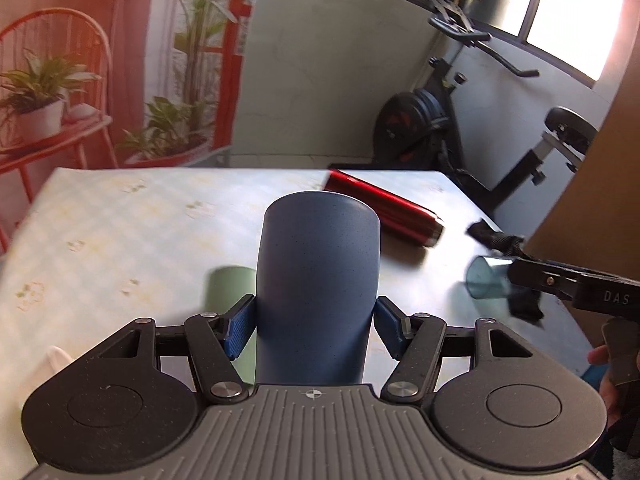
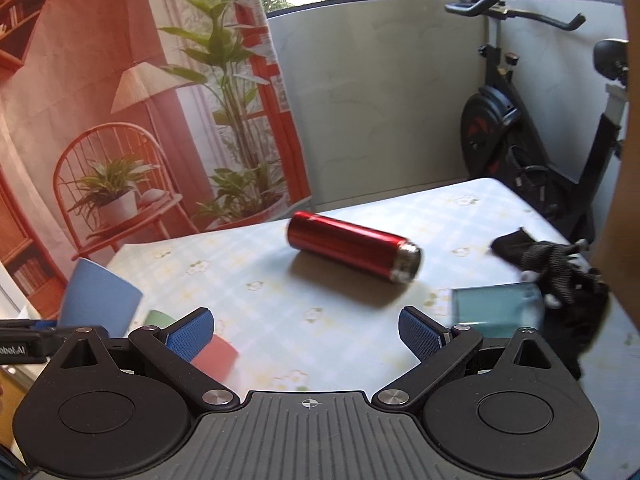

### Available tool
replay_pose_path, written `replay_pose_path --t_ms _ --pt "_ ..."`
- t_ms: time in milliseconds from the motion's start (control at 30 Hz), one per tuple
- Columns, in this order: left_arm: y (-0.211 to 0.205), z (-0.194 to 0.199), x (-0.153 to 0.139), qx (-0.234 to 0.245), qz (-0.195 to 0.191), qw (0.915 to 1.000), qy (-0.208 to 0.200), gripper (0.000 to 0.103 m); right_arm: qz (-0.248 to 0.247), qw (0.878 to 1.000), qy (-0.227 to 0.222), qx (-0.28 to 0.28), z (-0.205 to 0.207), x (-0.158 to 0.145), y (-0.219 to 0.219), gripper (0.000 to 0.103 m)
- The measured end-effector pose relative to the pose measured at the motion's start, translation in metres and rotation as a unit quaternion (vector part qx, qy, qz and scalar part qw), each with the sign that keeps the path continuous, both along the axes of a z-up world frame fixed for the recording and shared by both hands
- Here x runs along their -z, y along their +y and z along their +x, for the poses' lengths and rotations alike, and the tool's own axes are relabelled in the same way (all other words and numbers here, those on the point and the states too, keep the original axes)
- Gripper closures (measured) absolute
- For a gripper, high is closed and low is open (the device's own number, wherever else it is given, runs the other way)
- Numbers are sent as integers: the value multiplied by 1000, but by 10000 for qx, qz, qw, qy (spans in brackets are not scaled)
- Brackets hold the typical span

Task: Flip cup upright

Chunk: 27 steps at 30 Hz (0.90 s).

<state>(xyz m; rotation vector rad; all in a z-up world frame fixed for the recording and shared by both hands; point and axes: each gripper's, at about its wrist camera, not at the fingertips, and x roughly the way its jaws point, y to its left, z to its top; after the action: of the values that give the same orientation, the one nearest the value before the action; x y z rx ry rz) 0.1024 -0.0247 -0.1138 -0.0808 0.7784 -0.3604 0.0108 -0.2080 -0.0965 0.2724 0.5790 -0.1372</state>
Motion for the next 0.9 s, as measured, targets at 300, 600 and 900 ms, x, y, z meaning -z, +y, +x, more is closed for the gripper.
replay_pose_path --t_ms 300,600,900 --pt "-68 14 55 545 127 9955 763 37 69 9991 162 394 -27 19 -41 5" --pt "-105 22 84 702 312 9925 955 37 94 9982 285 510 -33 33 -59 5" --pt "-124 31 91 769 417 9913 986 37 86 9981 348 503 -30 34 -60 5"
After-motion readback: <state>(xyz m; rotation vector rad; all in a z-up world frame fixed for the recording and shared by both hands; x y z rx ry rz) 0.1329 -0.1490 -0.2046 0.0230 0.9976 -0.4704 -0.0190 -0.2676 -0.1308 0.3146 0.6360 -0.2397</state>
